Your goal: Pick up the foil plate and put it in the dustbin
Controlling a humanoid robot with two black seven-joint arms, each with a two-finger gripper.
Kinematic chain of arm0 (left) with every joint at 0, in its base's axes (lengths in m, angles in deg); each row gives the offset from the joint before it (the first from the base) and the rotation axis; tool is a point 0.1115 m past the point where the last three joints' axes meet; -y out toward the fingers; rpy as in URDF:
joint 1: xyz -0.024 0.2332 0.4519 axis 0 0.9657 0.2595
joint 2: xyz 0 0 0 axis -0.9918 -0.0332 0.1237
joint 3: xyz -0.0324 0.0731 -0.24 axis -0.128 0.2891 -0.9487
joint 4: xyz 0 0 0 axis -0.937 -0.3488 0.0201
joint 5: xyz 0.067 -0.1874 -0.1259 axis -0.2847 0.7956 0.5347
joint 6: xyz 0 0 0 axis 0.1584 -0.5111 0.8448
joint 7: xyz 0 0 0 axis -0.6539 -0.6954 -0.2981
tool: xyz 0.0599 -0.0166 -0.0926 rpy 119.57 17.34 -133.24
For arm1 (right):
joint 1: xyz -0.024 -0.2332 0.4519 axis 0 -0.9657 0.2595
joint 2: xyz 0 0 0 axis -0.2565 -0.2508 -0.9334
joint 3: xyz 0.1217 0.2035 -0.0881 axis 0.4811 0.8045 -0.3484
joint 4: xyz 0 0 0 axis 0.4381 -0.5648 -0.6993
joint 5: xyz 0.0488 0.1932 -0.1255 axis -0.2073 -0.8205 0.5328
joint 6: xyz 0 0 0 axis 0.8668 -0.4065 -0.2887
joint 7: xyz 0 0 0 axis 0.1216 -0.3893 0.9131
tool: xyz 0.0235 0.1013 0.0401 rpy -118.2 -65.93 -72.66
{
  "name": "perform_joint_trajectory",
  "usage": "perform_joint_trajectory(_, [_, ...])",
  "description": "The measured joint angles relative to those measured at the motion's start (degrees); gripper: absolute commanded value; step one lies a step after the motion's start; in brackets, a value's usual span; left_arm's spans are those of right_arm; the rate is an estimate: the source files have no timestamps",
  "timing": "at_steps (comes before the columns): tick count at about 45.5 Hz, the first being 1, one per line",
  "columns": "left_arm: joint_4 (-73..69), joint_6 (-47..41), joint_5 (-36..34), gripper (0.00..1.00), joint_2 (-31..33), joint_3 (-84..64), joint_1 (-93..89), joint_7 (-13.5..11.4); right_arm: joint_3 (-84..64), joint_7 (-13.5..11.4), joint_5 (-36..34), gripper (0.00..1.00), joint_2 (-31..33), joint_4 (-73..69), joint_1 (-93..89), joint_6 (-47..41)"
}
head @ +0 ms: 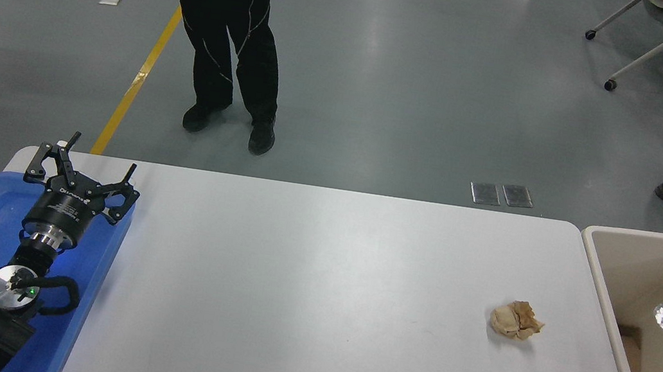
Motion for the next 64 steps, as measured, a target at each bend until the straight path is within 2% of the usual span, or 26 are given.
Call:
perform_joint_trajectory(13, [0.0, 0.0, 0.0, 0.99, 0.0, 0.04, 0.0, 0.0, 0.6, 0.01, 0.5, 0.0, -3.53, 4.5, -2.8, 2.86])
perform_joint_trajectory(14, [0.0, 0.0, 0.0, 0.99, 0.0, 0.05, 0.0, 0.0, 0.62, 0.01, 0.52, 0.09, -3.65, 4.65, -2.91, 2.98])
perform_joint_trajectory(16, [0.0, 0.0, 0.0, 0.99, 0.0, 0.05, 0.0, 0.0, 0.64, 0.01, 0.62, 0.4, -3.91, 4.95, -3.13, 3.23])
perform_joint_trajectory(18, [0.0, 0.0, 0.0, 0.99, 0.0, 0.06, 0.0, 0.0, 0.65, 0.01, 0.68, 0.59, -4.05, 5.09, -3.26, 3.37])
perform_joint_trajectory(20, [0.0, 0.0, 0.0, 0.99, 0.0, 0.07, 0.0, 0.0, 0.66, 0.01, 0.74, 0.67, -4.17, 5.28, -3.37, 3.59])
perform_joint_trajectory(25, [0.0, 0.0, 0.0, 0.99, 0.0, 0.07, -0.03, 0.0, 0.69, 0.01, 0.82, 0.81, -4.28, 5.56, -3.52, 4.29])
perform_joint_trajectory(46, [0.0, 0.0, 0.0, 0.99, 0.0, 0.09, -0.07, 0.0, 0.85, 0.01, 0.93, 0.82, -3.84, 2.86, -2.81, 6.89])
perform_joint_trajectory(56, [0.0, 0.0, 0.0, 0.99, 0.0, 0.09, -0.09, 0.0, -0.1, -0.05, 2.48, 0.83, 1.37, -7.24, 1.66, 7.11])
perform_joint_trajectory(58, [0.0, 0.0, 0.0, 0.99, 0.0, 0.09, -0.09, 0.0, -0.86, -0.06, 2.96, 0.85, 2.78, -10.24, 3.32, 7.13])
perform_joint_trajectory(62, [0.0, 0.0, 0.0, 0.99, 0.0, 0.09, -0.1, 0.0, -2.89, -0.07, 3.56, 0.99, 5.32, -15.85, 6.89, 7.02])
perform_joint_trajectory(64, [0.0, 0.0, 0.0, 0.99, 0.0, 0.11, -0.1, 0.01, -4.49, -0.07, 3.79, 1.0, 6.56, -19.24, 9.24, 6.91])
